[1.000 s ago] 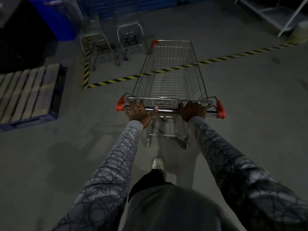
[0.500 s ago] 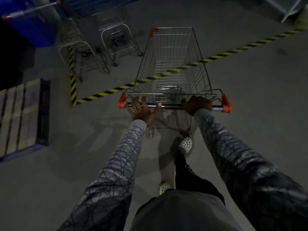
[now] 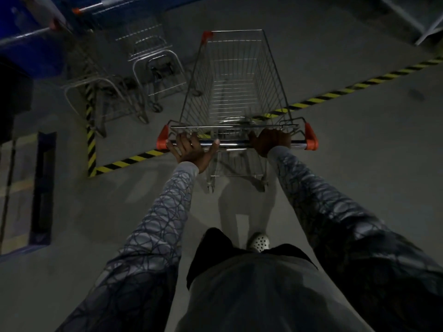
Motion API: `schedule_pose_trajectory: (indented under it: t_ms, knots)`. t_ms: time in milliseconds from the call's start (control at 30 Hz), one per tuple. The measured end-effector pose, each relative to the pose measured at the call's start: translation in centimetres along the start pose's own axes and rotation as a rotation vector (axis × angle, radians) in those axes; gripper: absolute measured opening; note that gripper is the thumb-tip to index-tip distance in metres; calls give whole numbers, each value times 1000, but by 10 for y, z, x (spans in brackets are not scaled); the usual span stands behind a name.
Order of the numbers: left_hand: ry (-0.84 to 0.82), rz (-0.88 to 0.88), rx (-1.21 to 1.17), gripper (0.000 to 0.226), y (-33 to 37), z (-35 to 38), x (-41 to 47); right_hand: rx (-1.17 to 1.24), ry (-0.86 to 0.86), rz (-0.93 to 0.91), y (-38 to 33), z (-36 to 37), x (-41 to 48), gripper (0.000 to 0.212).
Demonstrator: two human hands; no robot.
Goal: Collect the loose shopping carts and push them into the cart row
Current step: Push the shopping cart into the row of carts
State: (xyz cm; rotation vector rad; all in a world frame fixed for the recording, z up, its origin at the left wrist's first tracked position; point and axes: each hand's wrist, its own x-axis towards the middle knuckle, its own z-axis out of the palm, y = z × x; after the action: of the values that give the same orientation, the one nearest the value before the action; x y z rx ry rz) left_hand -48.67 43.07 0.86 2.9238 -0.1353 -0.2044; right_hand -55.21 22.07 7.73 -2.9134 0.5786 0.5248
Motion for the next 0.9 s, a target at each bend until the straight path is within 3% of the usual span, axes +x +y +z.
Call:
schedule_pose_trajectory:
  t_ms: [233,567,733,900]
  knots:
    - [64,14,-37,106,21,-11,137,45,73,87,-25,-31,139,59]
    - [-114,81,9,101,44,-47,368,17,124,81,-71,-95,328,53]
    - [-186,107,16,99,65,-60,451,69,219,197,-78,-106,412,58]
    - [-132,173,70,99,82,-59,524,43,258,279,-78,-127,487,55]
